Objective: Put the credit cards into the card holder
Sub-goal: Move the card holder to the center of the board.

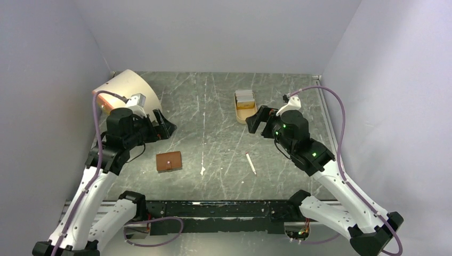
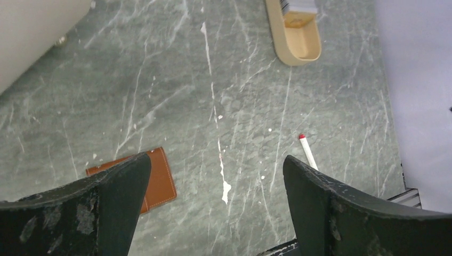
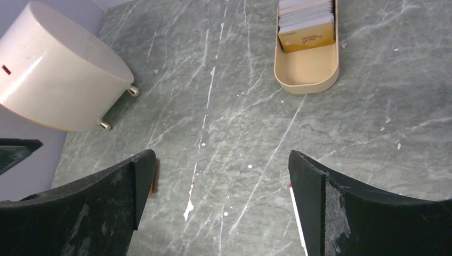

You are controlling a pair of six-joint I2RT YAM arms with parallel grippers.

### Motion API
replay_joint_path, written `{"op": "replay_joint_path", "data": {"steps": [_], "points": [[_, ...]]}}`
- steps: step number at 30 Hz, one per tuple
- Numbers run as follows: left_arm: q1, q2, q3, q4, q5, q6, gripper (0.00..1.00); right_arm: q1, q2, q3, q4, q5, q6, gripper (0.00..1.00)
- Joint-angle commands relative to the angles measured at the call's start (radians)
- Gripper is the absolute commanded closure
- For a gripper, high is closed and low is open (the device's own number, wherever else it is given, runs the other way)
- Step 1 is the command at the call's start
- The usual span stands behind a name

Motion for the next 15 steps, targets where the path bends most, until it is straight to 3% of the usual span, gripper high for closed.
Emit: {"op": "replay_joint_path", "data": {"steps": [1,9,13,15], "points": [[-0.002,0.024,-0.062,-0.019,-0.039,-0.045,0.04,0.006,-0.004,-0.012,0.022,-0.008,-0.003,0.00],[-0.002,0.097,-0.221,0.043,-0.065,-0.181,0.18,0.004,0.002,0.009,-0.002,-0.007,-0.012,0.00],[-0.002,0.208,-0.250,0.073,-0.042,-0.229,0.26,0.005,-0.017,0.005,0.008,-0.010,-0.016,0.00],[-0.002,0.256,-0.273,0.104,-0.044,-0.238,0.24,0.005,-0.033,-0.006,0.025,-0.023,-0.016,0.01]]}}
